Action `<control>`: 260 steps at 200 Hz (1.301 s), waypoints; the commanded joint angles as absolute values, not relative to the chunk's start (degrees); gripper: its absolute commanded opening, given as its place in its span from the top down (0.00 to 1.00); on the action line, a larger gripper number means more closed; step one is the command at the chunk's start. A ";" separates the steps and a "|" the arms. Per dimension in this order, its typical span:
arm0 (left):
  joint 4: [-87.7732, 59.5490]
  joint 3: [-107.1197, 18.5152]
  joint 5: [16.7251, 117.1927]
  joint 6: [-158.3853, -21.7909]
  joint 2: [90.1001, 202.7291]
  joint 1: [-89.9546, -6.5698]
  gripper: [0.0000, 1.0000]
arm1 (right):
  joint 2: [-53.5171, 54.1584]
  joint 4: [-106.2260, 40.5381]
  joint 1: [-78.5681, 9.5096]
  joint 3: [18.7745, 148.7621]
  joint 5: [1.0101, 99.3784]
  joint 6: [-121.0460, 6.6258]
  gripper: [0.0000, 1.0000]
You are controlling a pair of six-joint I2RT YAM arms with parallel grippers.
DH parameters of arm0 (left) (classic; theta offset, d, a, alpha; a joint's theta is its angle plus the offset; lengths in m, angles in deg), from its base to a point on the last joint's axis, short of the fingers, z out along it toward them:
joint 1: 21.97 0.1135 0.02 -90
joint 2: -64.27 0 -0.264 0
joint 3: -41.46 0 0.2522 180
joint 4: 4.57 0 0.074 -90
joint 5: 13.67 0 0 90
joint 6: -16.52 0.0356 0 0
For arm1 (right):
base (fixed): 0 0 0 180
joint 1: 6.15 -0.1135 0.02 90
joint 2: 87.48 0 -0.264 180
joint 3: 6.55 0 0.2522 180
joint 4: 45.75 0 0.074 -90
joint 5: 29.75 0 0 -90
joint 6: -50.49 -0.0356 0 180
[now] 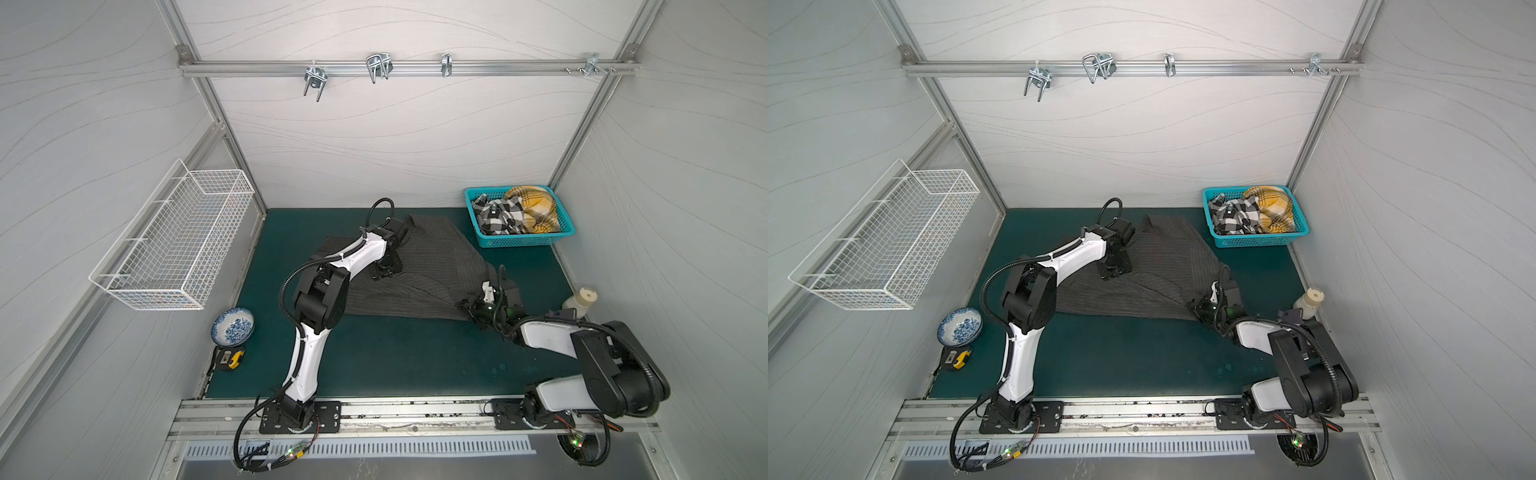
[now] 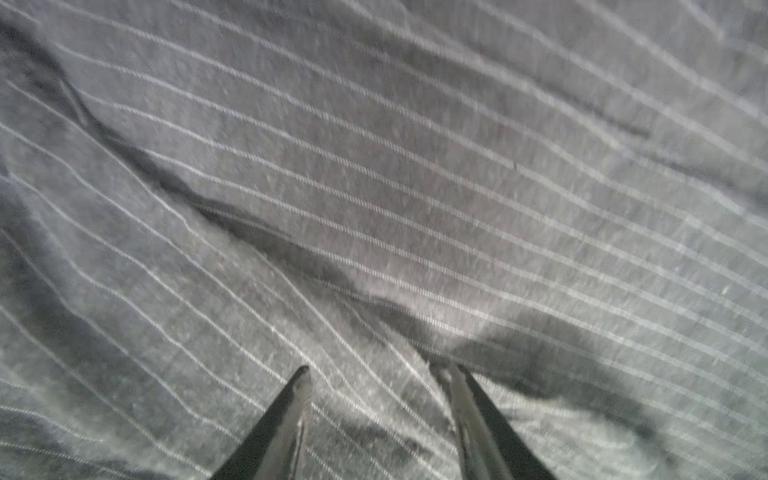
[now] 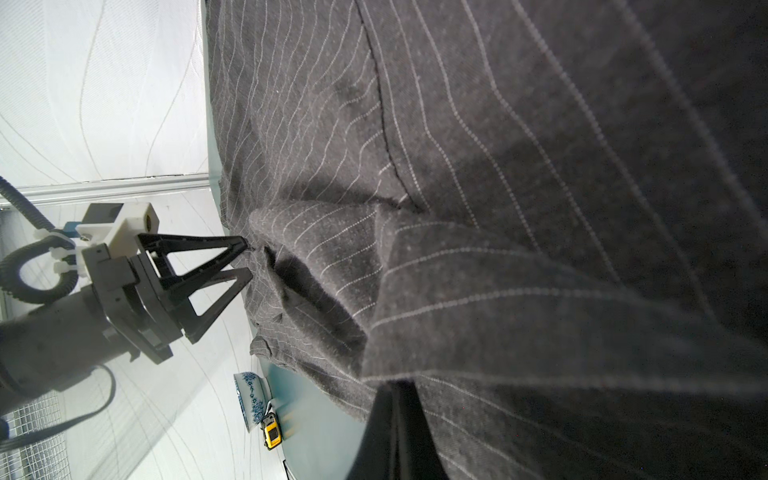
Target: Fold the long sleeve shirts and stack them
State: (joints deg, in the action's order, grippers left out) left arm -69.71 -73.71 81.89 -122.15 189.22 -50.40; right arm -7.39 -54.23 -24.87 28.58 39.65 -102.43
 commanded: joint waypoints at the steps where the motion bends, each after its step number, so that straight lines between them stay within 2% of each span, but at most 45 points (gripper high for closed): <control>1: -72.83 -75.92 82.46 -122.70 192.45 -49.97 0.49 | -6.76 -54.71 -24.59 28.15 39.08 -102.31 1.00; 30: -72.69 -76.05 81.13 -122.79 194.15 -49.55 0.54 | -7.15 -54.48 -24.49 28.05 39.19 -102.17 1.00; 47: -72.72 -76.44 80.64 -122.87 194.72 -49.26 0.64 | -7.24 -54.41 -24.43 28.06 39.24 -102.18 1.00; 57: -72.68 -76.29 80.96 -123.18 194.36 -49.11 0.74 | -7.13 -54.58 -24.46 27.99 39.24 -102.18 1.00; 97: -72.48 -77.39 86.19 -122.71 191.11 -49.02 1.00 | -6.58 -54.97 -24.26 27.87 39.10 -102.42 1.00; 125: -72.00 -76.74 90.07 -121.56 187.23 -48.91 1.00 | -6.97 -54.72 -23.33 27.85 38.95 -102.52 1.00; 143: -68.43 -71.37 91.78 -121.62 180.88 -48.91 1.00 | -7.21 -54.42 -22.68 28.18 38.59 -102.34 1.00; 190: -53.42 -42.53 92.60 -126.06 156.13 -50.21 1.00 | -9.48 -52.81 -21.59 28.08 37.66 -102.09 1.00; 218: -48.62 -25.27 88.51 -133.40 150.50 -50.69 1.00 | -10.18 -51.95 -21.92 26.78 37.66 -101.75 1.00; 234: -47.42 -19.38 85.98 -136.85 151.21 -50.29 0.91 | -9.76 -51.64 -22.14 26.46 37.43 -101.48 1.00; 246: -47.50 -18.09 84.64 -136.80 151.55 -50.22 0.76 | -9.61 -51.25 -22.24 26.15 37.08 -101.19 1.00; 260: -50.85 -18.81 85.58 -136.19 149.43 -50.28 0.72 | -10.21 -50.74 -22.29 25.55 37.11 -100.96 1.00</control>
